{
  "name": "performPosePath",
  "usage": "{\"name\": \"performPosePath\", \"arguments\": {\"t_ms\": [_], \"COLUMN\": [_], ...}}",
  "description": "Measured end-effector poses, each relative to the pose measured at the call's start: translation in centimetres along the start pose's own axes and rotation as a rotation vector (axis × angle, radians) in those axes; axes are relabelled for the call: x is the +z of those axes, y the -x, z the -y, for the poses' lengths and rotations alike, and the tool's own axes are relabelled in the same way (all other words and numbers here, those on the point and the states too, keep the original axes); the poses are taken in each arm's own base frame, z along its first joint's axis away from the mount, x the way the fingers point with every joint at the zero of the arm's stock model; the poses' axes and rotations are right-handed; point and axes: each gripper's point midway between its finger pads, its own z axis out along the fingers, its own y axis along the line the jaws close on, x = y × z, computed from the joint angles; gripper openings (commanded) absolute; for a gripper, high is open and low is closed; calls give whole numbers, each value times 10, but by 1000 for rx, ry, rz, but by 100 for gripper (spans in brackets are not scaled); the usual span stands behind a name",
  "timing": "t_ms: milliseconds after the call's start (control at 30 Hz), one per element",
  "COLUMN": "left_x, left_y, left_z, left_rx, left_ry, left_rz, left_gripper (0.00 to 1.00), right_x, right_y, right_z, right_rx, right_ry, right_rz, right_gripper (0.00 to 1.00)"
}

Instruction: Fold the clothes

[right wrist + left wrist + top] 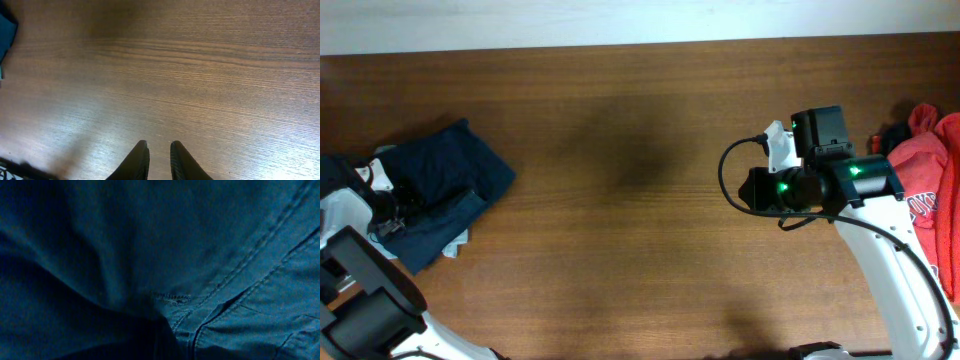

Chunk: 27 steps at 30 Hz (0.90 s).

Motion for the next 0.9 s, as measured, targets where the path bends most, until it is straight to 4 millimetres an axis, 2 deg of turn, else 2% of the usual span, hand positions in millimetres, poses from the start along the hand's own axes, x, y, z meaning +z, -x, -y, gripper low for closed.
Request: {"name": "performPosePath", "arguments": {"t_ms": [67,100,133,267,367,433,500,567,600,700,767,867,900], "left_x": [2,1,0,-14,-43,-75,-116,-164,-191,-257,-297,-336,-344], "left_y": [0,0,0,1,13,29,47,56,54,33,6,-33,-43], "left_z": [0,0,2,20,39,59,85,120,141,194,222,235,238], "left_rx": [-2,-9,-19,-43,-48,-11,77,208,289,517,661,800,831], "left_ry": [0,-4,-14,-89,-149,-194,-232,-267,-285,-321,-335,-310,-306], "left_rz": [-3,-4,-8,-50,-75,-53,9,90,129,234,299,350,358], "left_gripper": [18,27,32,37,39,40,39,40,40,43,43,43,47], "right_x": [0,0,0,0,0,0,-2,-8,-13,-39,-65,-101,-112], "right_y": [0,0,0,0,0,2,4,6,7,16,23,24,23], "right_z": [0,0,0,0,0,0,-1,-3,-5,-16,-26,-38,-42], "right_rx": [0,0,-1,-1,-1,-4,-10,-20,-24,-56,-84,-125,-137], "right_ry": [0,0,0,0,0,1,3,6,8,22,35,52,56], "right_rz": [0,0,0,1,1,8,23,46,62,151,237,351,384], "right_gripper": [20,20,20,20,24,29,35,42,45,52,56,61,63]}}
